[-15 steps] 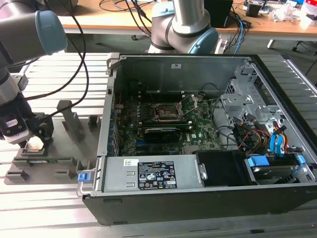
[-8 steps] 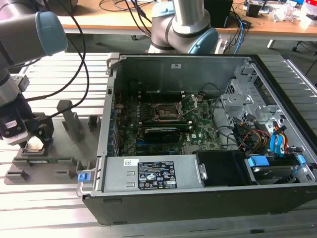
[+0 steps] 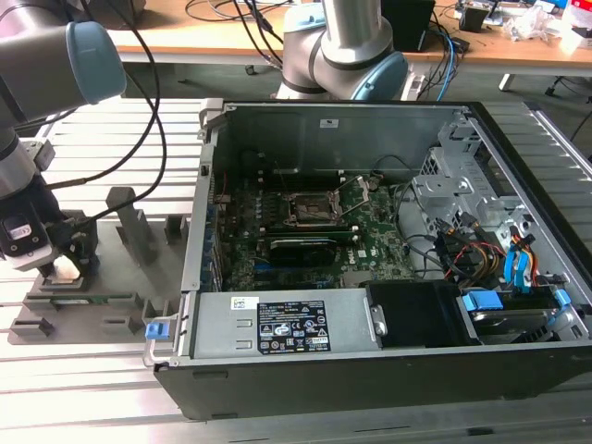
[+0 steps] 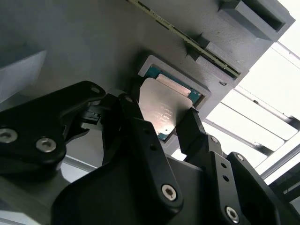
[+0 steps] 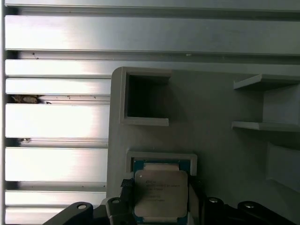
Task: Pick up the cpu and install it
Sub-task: 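Pick up the cpu and move it towards the insertion slot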
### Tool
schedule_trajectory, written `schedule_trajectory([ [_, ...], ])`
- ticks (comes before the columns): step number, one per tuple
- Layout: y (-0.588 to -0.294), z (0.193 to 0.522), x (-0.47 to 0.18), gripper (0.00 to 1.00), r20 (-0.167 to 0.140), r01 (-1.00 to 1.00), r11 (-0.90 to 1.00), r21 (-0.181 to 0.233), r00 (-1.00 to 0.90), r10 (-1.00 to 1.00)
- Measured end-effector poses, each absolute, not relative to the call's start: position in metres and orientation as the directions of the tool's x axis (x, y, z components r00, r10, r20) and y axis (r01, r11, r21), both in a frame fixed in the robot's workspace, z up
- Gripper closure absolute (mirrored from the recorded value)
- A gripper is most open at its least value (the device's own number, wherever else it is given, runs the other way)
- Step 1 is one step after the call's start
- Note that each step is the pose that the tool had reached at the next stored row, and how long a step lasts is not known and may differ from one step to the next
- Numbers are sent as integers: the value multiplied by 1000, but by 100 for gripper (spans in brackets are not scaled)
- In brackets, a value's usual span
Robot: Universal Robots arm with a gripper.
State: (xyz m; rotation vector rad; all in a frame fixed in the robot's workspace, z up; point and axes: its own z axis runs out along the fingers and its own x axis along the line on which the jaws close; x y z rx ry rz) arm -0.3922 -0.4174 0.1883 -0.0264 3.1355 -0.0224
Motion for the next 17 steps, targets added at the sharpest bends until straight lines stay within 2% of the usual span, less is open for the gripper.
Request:
schedule_trajectory([
  [17,-417,188,-392,45,-6,-17,1000,-14,-1000,-17],
])
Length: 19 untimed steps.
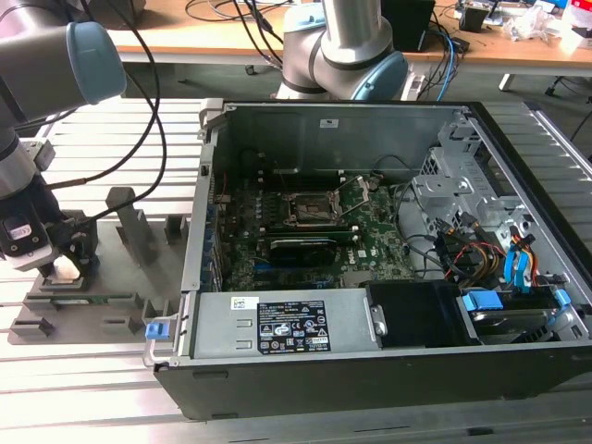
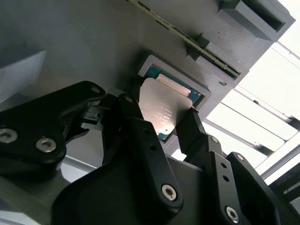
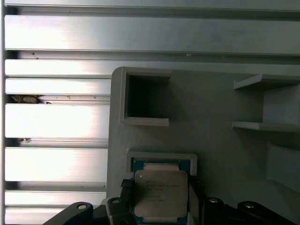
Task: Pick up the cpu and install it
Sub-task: 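Pick up the cpu and move it towards the insertion slot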
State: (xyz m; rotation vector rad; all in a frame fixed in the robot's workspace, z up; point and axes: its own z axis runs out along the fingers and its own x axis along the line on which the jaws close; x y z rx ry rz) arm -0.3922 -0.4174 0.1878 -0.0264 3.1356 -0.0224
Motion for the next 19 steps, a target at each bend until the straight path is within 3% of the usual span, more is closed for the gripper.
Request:
schedule_trajectory([
  [19,-417,209,-392,45,-6,-17,1000,-15,-1000,-17],
])
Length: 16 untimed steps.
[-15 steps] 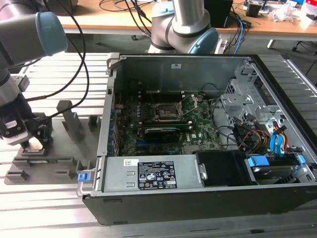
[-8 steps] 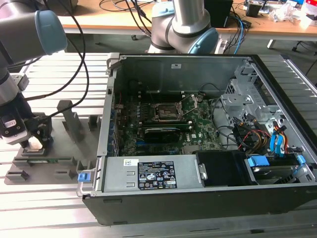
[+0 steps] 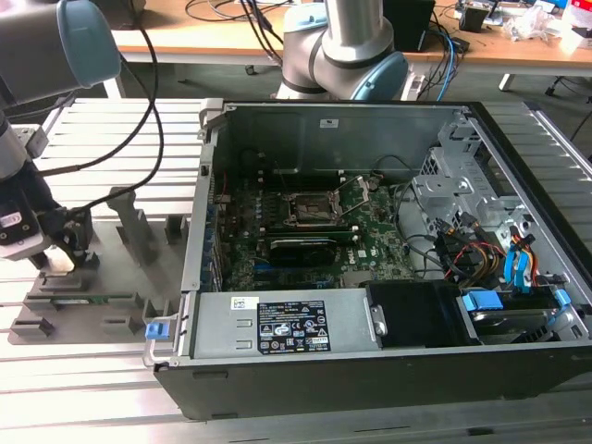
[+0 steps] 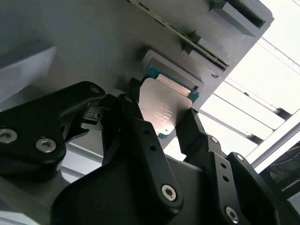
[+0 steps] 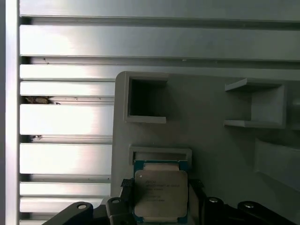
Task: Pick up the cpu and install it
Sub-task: 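Pick up the cpu and move it towards the insertion slot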
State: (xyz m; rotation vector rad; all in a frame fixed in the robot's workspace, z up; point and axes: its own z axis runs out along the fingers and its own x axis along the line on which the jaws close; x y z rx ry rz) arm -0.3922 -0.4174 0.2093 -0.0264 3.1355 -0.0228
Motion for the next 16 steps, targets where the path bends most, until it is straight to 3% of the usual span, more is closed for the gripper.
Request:
schedule_trajectory([
  [16,-417,243,-392,45,-6,-17,1000,-15,-1000,-17],
])
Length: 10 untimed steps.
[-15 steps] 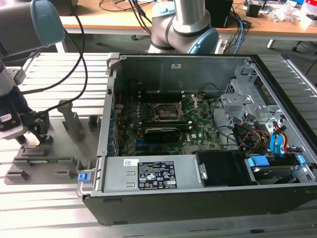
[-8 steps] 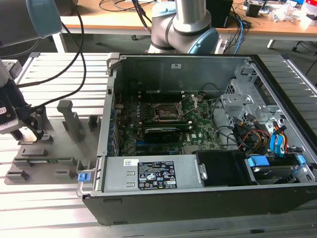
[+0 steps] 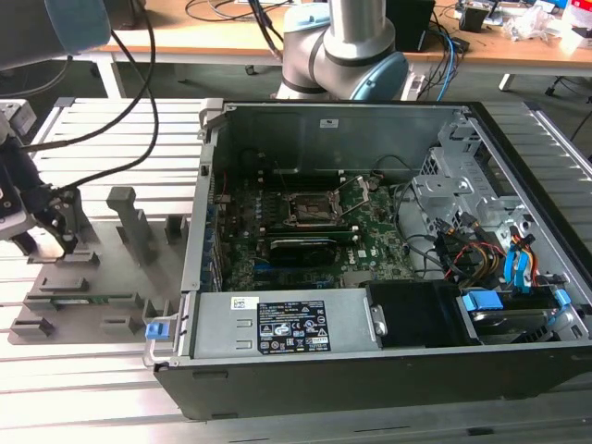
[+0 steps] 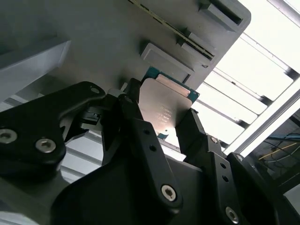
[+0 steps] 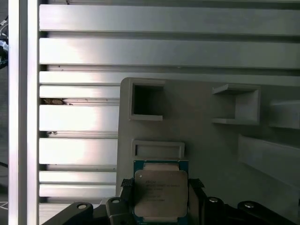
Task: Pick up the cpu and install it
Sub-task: 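Pick up the cpu and move it towards the insertion slot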
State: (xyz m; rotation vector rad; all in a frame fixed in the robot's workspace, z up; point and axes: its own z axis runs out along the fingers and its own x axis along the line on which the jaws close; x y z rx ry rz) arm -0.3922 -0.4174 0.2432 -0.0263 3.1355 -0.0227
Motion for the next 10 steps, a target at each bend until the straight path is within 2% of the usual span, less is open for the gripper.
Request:
schedule_trajectory([
  [10,-417,260,-392,45,-6,-17,1000,-14,-1000,-17],
])
